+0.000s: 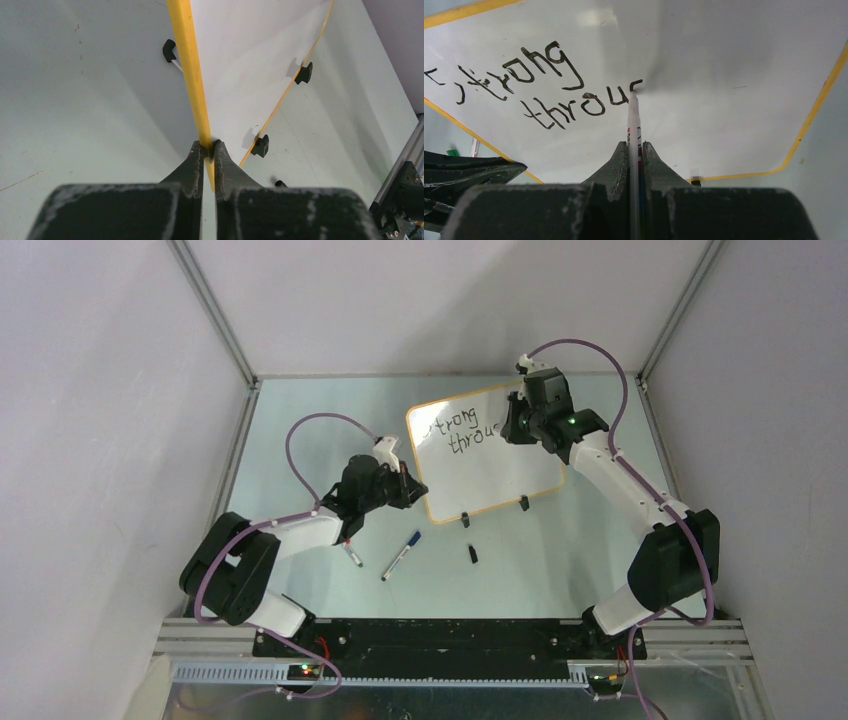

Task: Write a sentence on the whiteboard

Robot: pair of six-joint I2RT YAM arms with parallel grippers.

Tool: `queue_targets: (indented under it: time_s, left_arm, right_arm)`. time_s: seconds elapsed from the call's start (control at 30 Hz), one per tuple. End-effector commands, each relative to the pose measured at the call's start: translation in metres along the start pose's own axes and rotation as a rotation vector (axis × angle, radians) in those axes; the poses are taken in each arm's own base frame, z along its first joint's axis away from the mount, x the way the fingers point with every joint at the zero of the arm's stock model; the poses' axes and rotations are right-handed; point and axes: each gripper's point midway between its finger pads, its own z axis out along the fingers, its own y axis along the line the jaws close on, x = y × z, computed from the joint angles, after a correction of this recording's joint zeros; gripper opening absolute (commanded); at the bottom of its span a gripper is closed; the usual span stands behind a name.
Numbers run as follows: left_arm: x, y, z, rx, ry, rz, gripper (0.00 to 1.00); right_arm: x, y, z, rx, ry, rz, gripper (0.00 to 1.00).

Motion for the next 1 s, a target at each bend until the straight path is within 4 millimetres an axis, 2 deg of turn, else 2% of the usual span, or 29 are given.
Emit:
queue_targets:
  time_s: [0.0,0.33,0.97]
  left_arm:
    - [-0.013,0.002,-0.003,-0.030,-0.040,0.062,0.00]
    - [-0.013,0.002,-0.003,-0.028,-0.039,0.064,0.00]
    - [-0.013,0.002,-0.003,-0.029,-0.037,0.065,0.00]
  right_arm:
    - [0.000,-0.005,0.000,0.026,0.006,-0.020,0.00]
    - [-0.006,-0.015,-0.001,0.080,-0.020,-0.014,0.00]
    - [-0.027,-0.005,0.003,0.047,-0.052,-0.005,0.00]
